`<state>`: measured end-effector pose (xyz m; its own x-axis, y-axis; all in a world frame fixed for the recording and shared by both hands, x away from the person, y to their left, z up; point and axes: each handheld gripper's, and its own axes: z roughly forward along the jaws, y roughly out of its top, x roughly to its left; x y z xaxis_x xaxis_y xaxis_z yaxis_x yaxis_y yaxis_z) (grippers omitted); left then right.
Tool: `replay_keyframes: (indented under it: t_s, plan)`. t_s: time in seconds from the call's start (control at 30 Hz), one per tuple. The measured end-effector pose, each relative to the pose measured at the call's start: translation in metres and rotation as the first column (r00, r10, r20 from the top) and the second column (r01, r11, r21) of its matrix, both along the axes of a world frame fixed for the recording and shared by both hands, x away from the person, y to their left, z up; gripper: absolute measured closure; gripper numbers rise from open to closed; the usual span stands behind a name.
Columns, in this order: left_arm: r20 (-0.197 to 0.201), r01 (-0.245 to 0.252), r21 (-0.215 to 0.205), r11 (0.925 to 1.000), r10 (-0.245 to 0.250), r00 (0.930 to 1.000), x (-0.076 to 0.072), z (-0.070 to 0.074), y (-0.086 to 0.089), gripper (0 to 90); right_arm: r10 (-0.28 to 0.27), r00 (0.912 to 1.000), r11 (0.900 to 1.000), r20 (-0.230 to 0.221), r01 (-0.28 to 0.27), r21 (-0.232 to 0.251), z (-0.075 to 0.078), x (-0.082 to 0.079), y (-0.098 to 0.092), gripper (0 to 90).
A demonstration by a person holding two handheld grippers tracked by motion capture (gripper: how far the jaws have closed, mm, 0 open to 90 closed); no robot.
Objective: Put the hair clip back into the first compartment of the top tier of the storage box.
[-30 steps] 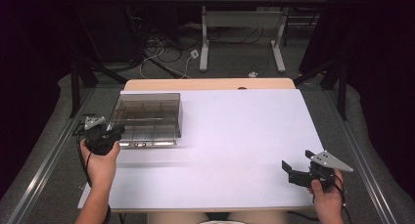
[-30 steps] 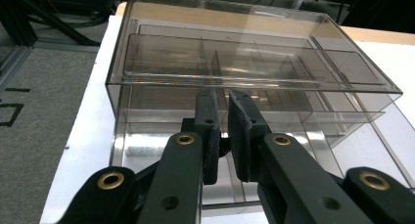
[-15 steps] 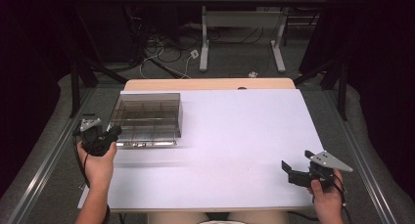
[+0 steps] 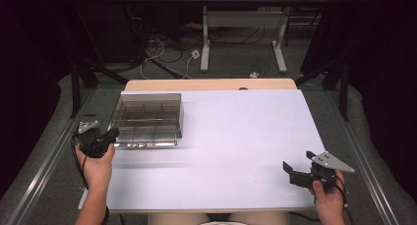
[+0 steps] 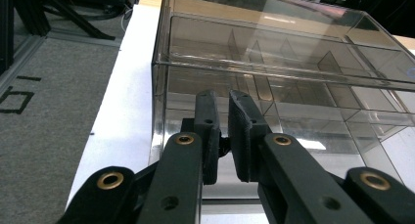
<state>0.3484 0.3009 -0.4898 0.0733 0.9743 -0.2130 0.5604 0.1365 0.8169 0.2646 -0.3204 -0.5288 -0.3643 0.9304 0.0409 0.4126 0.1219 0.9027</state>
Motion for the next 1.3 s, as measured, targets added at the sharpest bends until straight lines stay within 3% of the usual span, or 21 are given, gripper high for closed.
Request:
replay_keyframes:
  t_s: [0.53,0.8,1.03,1.3]
  plan:
    - [-0.009,-0.001,0.006,1.0000,0.001,1.0000,0.001,-0.002,-0.001,80.5,0.001,1.0000,1.000,-0.002,-0.001,-0.002,0.000,0.000,0.000,4.5]
    - [-0.010,-0.017,0.030,0.9994,0.018,0.9998,0.001,-0.003,-0.002,67.7,-0.002,1.0000,1.000,-0.005,0.002,0.002,0.000,0.000,0.000,4.5]
    - [-0.005,-0.014,0.046,0.9988,0.014,0.9999,-0.001,-0.001,-0.007,50.0,-0.006,1.0000,1.000,-0.002,0.006,-0.004,0.001,-0.001,-0.001,4.5]
    - [0.012,0.013,0.024,0.9996,-0.013,0.9998,-0.005,0.005,-0.015,33.7,-0.004,1.0000,1.000,0.009,0.004,0.004,0.000,0.000,0.000,4.5]
